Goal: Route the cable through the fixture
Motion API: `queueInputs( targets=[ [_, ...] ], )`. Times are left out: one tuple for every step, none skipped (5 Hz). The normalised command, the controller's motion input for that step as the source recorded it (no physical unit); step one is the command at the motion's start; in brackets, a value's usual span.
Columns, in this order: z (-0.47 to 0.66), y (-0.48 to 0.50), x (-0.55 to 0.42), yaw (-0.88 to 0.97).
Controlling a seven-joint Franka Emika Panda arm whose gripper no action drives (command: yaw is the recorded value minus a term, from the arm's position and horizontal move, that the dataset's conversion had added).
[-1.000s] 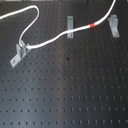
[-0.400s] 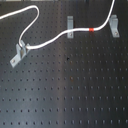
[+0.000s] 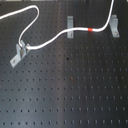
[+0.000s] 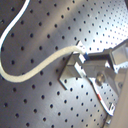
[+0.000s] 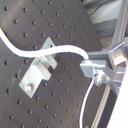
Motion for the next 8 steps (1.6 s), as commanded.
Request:
queueInputs(
  targets=[
    [0.28, 0.743, 0.046, 0.15],
    [0.02, 0.117, 0.01, 0.0],
    [0.61, 0.401, 0.03, 0.01],
    [0.41, 0.116, 0.056, 0.0],
    [0.03, 0.0, 0.0, 0.0],
    [0.38, -0.43, -0.631, 0.0],
    [0.0, 0.003, -0.028, 0.0],
    [-0.15, 0.24, -0.086, 0.22]
  ],
)
